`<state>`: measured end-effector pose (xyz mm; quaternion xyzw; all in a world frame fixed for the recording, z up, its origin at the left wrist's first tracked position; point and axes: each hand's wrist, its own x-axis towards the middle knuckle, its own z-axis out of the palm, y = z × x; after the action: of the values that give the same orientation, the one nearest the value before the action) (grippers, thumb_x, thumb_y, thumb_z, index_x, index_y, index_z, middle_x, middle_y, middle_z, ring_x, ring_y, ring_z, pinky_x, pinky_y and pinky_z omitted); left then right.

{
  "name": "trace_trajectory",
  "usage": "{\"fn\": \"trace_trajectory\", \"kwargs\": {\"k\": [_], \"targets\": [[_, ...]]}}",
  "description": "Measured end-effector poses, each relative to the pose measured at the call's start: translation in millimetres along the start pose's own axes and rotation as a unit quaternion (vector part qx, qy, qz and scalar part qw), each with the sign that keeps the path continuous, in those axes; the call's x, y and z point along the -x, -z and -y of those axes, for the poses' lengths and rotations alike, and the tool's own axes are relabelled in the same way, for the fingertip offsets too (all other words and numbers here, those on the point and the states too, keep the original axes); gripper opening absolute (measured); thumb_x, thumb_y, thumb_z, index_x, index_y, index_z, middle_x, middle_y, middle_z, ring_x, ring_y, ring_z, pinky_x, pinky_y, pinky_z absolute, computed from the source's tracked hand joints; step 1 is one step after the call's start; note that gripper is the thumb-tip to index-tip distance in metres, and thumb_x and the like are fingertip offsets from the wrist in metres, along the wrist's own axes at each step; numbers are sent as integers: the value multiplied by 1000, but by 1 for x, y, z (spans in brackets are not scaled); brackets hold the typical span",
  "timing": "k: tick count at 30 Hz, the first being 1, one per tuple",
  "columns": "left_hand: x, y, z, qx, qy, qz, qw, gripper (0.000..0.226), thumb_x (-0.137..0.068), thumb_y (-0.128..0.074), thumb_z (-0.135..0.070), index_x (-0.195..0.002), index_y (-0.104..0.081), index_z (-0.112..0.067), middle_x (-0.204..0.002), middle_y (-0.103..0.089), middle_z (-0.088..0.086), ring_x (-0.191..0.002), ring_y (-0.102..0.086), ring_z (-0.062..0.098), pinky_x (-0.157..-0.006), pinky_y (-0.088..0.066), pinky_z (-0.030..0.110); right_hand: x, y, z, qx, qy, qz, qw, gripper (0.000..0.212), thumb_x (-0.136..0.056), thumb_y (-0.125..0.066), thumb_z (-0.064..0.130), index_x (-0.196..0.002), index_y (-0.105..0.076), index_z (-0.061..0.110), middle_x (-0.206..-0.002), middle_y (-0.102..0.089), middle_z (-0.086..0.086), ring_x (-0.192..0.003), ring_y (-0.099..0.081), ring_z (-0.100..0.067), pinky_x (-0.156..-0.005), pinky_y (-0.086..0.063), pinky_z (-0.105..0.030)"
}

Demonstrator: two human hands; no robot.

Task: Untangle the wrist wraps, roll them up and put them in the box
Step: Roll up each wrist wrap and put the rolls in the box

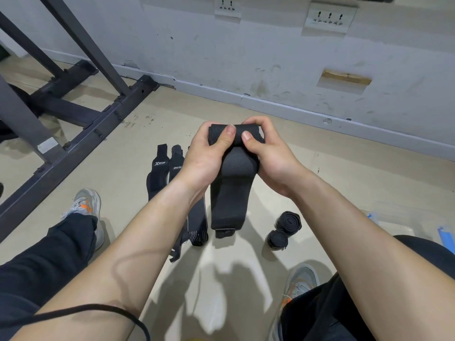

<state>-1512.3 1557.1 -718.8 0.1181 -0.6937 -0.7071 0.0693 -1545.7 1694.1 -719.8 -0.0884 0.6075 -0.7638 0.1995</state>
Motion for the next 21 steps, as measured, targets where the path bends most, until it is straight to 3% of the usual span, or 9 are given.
{"fn": "trace_trajectory", "kwargs": {"k": [3,6,12,16,19,21], "targets": [[1,3,3,-14,-20,18,1000,6,-103,-62,-22,-105,-58,-26,-92,-67,-4,-83,-65,9,-83,-53,29,-3,1,5,-3,-43,-15,999,4,-104,-53,24,-103,-57,23,-87,-67,2,-81,-65,-16,-78,-52,-38],[3,2,6,-18,-28,40,999,13,-104,-59,-15,-111,-54,-26,-95,-66,-2,-84,-64,10,-82,-53,28,-6,1,2,84,-41,-23,995,37,-102,-50,51,-105,-60,16,-100,-71,-4,-98,-71,-21,-91,-56,-44],[10,-4,8,59,-13,34,998,33,-92,-68,-23,-121,-56,-16,-106,-67,7,-97,-65,18,-90,-56,32,-6,2,1,70,7,-43,997,12,-107,-50,24,-99,-57,18,-94,-63,-3,-88,-62,-19,-87,-52,-41],[7,-8,5,57,85,17,995,82,-75,-70,-74,-127,-63,-11,-118,-75,8,-111,-72,23,-105,-53,47,-4,2,-3,54,20,-43,997,8,-105,-55,13,-104,-58,20,-93,-63,-6,-85,-62,-19,-85,-53,-40],[6,-7,5,42,80,17,996,65,-90,-59,-63,-123,-69,-7,-113,-77,11,-107,-74,26,-104,-54,51,0,0,-3,31,17,-46,998,12,-101,-60,7,-108,-60,17,-90,-64,-6,-78,-65,-16,-75,-56,-32],[5,-5,4,54,70,4,996,66,-90,-61,-56,-126,-64,-1,-116,-76,16,-108,-74,31,-102,-55,53,0,-3,-4,6,-4,-65,998,16,-99,-65,13,-114,-60,15,-94,-67,-6,-82,-68,-17,-73,-56,-31]]}}
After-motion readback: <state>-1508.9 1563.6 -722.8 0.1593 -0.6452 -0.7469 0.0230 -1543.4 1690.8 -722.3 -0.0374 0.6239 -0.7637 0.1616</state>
